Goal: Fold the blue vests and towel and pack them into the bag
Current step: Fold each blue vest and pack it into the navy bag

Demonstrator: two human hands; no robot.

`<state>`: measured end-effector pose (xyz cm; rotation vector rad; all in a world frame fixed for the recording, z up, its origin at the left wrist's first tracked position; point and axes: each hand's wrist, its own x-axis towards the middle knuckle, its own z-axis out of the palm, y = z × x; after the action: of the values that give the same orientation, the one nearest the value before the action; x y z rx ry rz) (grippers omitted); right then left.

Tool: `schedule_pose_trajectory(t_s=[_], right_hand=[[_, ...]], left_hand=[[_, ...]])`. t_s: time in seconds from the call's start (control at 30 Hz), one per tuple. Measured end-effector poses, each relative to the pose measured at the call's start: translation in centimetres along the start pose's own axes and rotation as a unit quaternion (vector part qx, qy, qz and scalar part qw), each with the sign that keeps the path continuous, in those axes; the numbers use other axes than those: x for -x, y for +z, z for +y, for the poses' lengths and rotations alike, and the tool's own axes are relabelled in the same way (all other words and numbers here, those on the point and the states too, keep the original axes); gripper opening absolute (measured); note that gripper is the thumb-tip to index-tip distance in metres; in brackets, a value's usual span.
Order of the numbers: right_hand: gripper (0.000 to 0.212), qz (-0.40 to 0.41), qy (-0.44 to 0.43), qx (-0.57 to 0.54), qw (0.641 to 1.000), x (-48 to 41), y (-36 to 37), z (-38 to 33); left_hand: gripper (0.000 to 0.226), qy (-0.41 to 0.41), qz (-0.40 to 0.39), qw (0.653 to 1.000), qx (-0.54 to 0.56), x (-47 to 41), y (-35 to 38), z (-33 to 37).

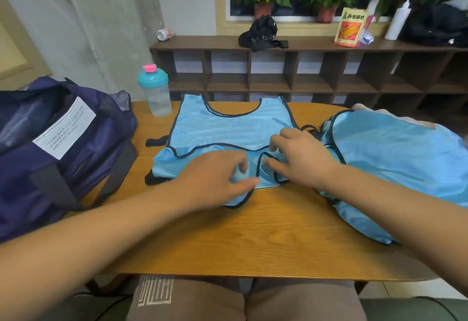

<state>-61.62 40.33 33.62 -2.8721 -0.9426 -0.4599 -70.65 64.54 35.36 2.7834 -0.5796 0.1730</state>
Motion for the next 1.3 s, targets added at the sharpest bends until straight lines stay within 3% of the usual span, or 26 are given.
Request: schedule_pose_trajectory(t_s=[0.13,0.27,0.43,0.53,0.7,0.83,0.97,1.07,1.17,1.3], right_hand=[[0.042,-0.035,0.048,0.024,0.998,1.1,0.6,-1.1],[0.024,-0.04,0.055,-0.031,0.997,2.0,0.9,-1.6],[0.043,0.026,0.043,-0.114,0.992,3.8,0.3,-0.9],[0.044,0.047,0.014,-0.143,0.988,5.5,-0.7,-0.2],[0.032,0.057,-0.054,-0.156,0.985,9.2,-2.7,0.1],[0.03,0.041,-0.064,-0.099,0.992,11.8,-2.7,-0.2],[0.036,0.018,-0.03,-0.092,0.995,13.6,-1.4,-1.2],[0.022,-0.005,-0.053,-0.096,0.994,14.7,-0.5,-1.9],[0.015,-0.024,-0.053,-0.102,0.993,15.7,-0.1,-1.6],[0.03,-0.03,-0.018,-0.129,0.991,16.9,-1.0,-0.5]], left_hand=[[0.05,0.024,-0.031,0.994,-0.104,1.5,1.7,1.8],[0.016,0.012,-0.003,0.994,-0.109,1.8,2.2,0.5],[0.015,-0.019,0.016,0.995,-0.093,3.5,-0.2,-1.8],[0.018,-0.041,0.032,0.993,-0.103,5.1,-1.7,-3.0],[0.023,-0.064,0.048,0.995,-0.063,8.1,-3.5,-4.7],[0.026,-0.053,0.081,0.995,0.031,10.6,-3.2,-4.2],[0.03,0.009,0.112,0.989,0.1,12.7,-1.3,-2.4],[0.023,0.051,0.102,0.988,0.107,13.2,0.3,-1.7],[0.024,0.069,0.07,0.994,0.049,13.2,1.7,-2.9],[0.041,0.042,0.026,0.997,-0.065,13.5,2.3,-4.6]])
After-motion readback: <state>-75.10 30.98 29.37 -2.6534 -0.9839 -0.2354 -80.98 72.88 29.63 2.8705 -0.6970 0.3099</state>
